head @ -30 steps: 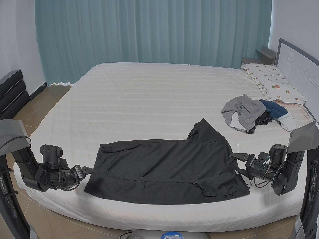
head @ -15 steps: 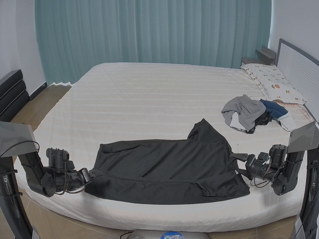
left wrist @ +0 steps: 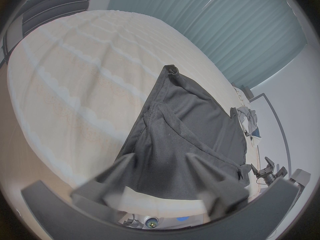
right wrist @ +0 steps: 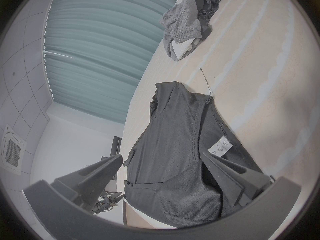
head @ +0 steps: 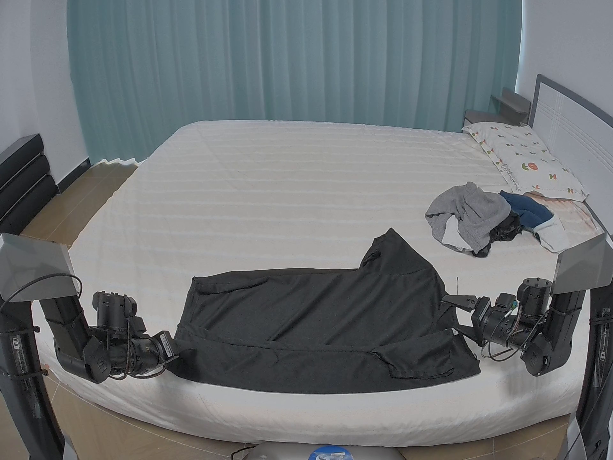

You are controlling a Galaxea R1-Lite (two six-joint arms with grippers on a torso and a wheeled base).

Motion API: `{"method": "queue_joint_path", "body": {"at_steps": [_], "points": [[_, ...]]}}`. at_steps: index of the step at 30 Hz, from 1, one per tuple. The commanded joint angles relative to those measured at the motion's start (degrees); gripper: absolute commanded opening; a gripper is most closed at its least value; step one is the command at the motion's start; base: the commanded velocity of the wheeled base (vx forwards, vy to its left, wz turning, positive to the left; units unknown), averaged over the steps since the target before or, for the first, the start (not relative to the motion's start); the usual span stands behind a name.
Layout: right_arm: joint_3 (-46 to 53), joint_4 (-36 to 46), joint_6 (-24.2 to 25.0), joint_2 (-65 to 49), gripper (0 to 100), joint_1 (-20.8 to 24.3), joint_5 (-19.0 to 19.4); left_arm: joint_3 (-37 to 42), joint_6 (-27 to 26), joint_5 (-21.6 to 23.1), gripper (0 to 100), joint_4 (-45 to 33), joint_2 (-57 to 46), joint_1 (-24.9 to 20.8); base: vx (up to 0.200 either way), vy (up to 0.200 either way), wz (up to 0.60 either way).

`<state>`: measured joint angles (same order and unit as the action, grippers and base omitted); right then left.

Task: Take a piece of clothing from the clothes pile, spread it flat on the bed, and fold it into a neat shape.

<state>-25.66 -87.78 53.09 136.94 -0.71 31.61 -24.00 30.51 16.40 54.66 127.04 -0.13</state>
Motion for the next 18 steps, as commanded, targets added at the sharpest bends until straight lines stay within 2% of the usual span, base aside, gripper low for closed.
{"method": "queue_joint_path", "body": {"at_steps": [1,5,18], "points": [[0.0,-0.02,0.0,0.0,100,0.0,0.03,1.68,-0.89,-0.75,0,0.01,0.05,0.31,0.0,0.0,0.0],[0.0,-0.02,0.0,0.0,100,0.0,0.03,3.79,-5.46,-3.92,0,0.09,0.14,0.75,0.0,0.0,0.0],[0.0,-0.02,0.0,0.0,100,0.0,0.12,4.67,-6.52,-4.79,0,-0.26,-0.56,2.42,0.0,0.0,0.0]]}}
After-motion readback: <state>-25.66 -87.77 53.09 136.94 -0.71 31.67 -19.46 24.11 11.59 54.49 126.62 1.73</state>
